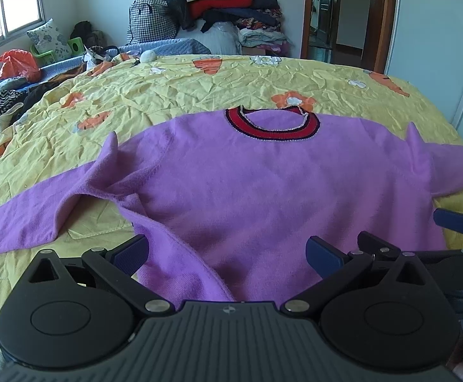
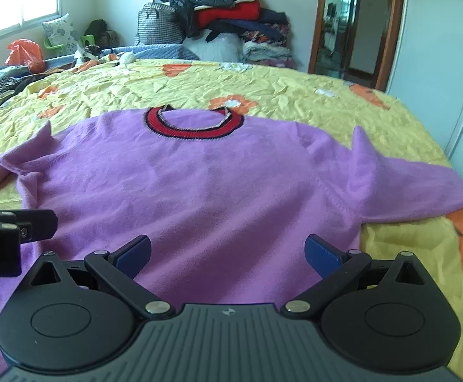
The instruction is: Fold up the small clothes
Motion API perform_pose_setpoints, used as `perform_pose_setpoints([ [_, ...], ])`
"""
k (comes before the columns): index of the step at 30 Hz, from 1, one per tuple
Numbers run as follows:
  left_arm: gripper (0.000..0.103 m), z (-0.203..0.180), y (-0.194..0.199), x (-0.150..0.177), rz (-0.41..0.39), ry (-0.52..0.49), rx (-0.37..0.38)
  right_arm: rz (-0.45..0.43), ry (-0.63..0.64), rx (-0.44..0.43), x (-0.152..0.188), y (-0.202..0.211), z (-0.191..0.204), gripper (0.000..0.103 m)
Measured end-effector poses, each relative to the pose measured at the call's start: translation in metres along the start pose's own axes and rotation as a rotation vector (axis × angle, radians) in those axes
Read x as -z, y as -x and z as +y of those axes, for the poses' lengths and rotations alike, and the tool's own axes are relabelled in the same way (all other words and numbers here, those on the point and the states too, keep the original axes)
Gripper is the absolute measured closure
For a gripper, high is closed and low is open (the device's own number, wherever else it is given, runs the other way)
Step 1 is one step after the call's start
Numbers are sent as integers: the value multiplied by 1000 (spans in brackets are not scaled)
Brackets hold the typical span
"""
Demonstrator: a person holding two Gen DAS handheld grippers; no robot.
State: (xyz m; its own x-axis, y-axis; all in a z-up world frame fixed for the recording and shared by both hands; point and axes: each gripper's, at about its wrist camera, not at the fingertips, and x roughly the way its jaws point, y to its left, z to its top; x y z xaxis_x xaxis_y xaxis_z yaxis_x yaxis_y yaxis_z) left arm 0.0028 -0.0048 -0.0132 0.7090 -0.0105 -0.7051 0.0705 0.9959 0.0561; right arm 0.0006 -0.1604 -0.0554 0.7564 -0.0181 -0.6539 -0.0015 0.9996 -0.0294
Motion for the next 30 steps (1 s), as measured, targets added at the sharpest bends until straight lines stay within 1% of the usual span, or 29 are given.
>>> perform_pose_setpoints([
  [2, 0, 0, -1, -2, 15, 3, 13, 24, 12, 31, -3, -4, 3, 0],
  [3, 0, 1, 0, -1, 17, 7, 21, 39, 25, 30, -4, -6, 5, 0],
  [7, 0, 0, 0, -1, 15, 8, 12, 57, -29, -38, -5, -6, -1, 0],
  [10, 0, 1, -1, -1, 25, 8, 9, 54, -24, -20, -6, -6, -1, 0],
  [14, 0, 1, -3, -2, 26, 19, -3, 64, -33, -18, -9, -8, -5, 0],
  [18, 0, 4, -11, -1, 41, 26, 14, 74, -24, -3, -10, -15, -9, 0],
  [20, 0, 4, -16, 0, 39, 22, -2, 86, -33, -11, -10, -20, -12, 0],
  [23, 0, 2, -18, 1, 17, -11, -29, 98, -41, -15, -9, -27, -17, 0],
  [25, 0, -1, -22, -3, 40, -28, -46, 111, -40, -27, -10, -33, -20, 0],
  [27, 0, 1, -26, -8, 82, -18, 3, 119, -46, -30, -10, -38, -23, 0],
  [28, 0, 1, -28, -11, 89, -10, 13, 124, -47, -39, -11, -41, -25, 0],
  [30, 0, -1, -30, -14, 85, -11, -8, 131, -49, -49, -12, -45, -28, 0],
])
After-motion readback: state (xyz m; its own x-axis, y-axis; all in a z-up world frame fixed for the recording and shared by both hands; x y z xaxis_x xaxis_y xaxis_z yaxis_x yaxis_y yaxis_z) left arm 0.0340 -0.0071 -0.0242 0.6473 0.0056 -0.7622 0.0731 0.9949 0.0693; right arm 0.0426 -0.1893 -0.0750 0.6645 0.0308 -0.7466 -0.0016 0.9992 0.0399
